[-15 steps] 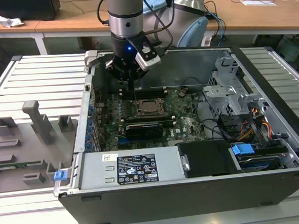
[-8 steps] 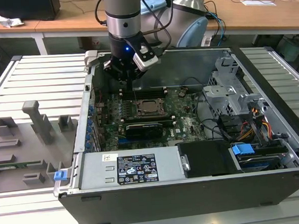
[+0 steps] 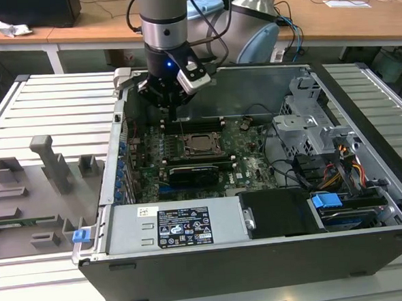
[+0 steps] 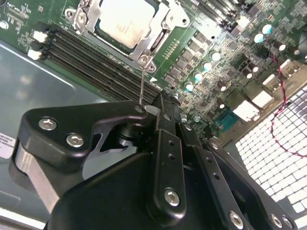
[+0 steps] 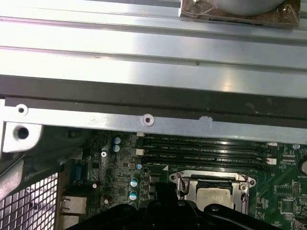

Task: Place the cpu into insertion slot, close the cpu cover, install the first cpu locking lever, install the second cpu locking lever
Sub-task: 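Install the first cpu locking lever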

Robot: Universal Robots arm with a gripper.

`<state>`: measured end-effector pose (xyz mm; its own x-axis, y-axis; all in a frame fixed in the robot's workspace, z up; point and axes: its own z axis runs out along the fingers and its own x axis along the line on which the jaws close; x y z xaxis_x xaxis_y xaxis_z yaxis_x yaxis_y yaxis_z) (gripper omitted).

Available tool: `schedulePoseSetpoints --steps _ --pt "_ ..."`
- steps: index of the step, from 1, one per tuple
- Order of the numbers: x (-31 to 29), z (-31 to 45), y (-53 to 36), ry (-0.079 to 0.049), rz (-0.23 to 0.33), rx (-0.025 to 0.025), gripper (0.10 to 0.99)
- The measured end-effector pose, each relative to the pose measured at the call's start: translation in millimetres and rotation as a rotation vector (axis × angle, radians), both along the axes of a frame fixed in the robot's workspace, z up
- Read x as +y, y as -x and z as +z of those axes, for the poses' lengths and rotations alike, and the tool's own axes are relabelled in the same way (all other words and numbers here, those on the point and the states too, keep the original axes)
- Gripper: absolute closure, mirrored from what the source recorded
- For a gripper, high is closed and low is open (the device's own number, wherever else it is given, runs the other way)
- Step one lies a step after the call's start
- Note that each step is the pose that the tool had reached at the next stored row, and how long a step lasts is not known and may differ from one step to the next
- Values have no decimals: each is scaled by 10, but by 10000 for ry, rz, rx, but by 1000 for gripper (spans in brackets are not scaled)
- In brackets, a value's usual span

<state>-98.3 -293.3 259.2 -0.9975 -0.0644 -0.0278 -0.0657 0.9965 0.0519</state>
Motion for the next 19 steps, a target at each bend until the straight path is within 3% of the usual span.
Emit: schedulePoseSetpoints --steps 19 --pt "12 -6 -170 3 0 0 980"
